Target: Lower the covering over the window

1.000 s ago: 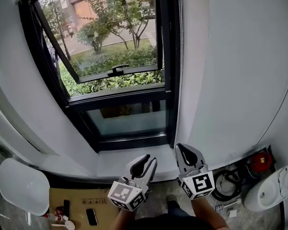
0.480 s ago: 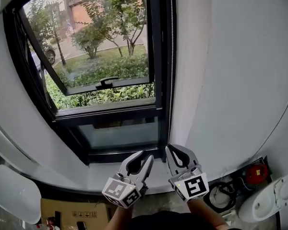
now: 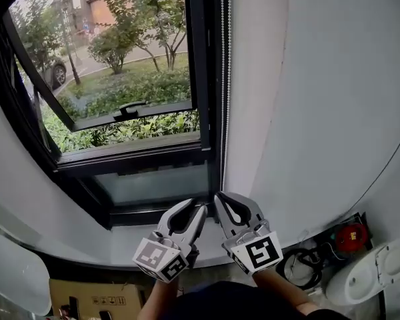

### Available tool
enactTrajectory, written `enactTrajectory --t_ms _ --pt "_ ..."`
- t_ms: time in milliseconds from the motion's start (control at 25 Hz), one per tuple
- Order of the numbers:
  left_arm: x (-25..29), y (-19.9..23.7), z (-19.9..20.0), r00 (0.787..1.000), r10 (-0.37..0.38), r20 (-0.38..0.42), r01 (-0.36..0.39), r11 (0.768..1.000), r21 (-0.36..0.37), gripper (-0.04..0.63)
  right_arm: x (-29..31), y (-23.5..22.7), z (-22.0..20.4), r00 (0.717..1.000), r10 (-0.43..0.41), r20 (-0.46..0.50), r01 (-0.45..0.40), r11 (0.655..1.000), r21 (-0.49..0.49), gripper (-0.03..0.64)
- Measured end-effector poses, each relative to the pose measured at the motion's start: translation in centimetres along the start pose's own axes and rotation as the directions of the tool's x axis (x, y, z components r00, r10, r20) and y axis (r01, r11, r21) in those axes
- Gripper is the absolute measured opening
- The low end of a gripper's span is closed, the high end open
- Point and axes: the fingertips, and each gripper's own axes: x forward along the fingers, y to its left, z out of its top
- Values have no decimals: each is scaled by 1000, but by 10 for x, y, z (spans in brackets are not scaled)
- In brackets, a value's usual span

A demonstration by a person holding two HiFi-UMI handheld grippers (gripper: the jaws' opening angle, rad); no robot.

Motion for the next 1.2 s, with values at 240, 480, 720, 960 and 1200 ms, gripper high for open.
enactTrajectory --t_ms 240,480,720,960,1200 --pt "36 20 14 998 -58 5 58 998 -11 103 18 -6 -3 998 -38 -47 37 999 -16 12" --pt "76 40 18 991 -132 -27 133 991 29 103 30 -20 2 994 -106 -36 106 994 0 12" --pt "108 59 14 986 -163 -43 166 984 67 103 33 -24 -1 985 -166 -56 164 986 -36 13" --pt "140 68 11 974 -216 -64 219 974 51 104 38 -26 -3 978 -199 -56 197 980 -40 12" --pt "166 66 6 964 -248 -97 257 961 105 106 40 -28 -1 975 -216 -56 211 974 -83 12"
